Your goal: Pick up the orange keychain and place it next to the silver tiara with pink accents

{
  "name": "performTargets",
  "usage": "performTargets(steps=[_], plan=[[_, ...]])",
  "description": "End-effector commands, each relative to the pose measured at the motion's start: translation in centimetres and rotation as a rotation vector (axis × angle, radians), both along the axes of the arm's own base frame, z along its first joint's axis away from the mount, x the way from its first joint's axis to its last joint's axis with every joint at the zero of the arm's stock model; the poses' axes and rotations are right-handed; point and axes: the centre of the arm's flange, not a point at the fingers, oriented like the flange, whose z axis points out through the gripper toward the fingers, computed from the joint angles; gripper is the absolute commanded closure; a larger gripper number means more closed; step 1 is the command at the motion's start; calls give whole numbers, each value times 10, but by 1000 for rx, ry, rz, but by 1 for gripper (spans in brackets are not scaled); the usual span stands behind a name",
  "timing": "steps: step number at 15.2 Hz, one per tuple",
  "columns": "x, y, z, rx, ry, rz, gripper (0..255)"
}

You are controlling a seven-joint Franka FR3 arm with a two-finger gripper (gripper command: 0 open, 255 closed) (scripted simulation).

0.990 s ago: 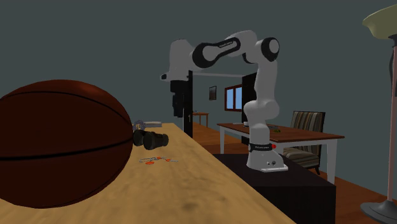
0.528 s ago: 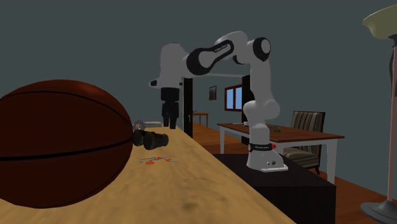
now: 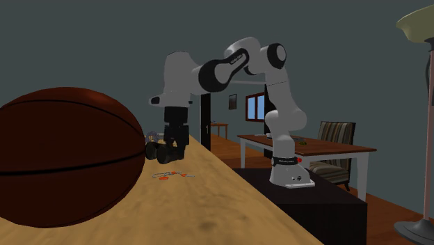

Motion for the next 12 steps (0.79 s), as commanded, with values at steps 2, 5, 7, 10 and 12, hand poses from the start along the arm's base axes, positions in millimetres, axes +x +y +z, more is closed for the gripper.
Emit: performTargets(steps=[2,5,7,10,12], plan=[[1,13,-15,4,-1,18,0],[1,14,-31,4,-1,18,0],[1,15,-42,4,-1,18,0],[2,15,-45,4,-1,18,0],[2,15,-45,4,-1,18,0]])
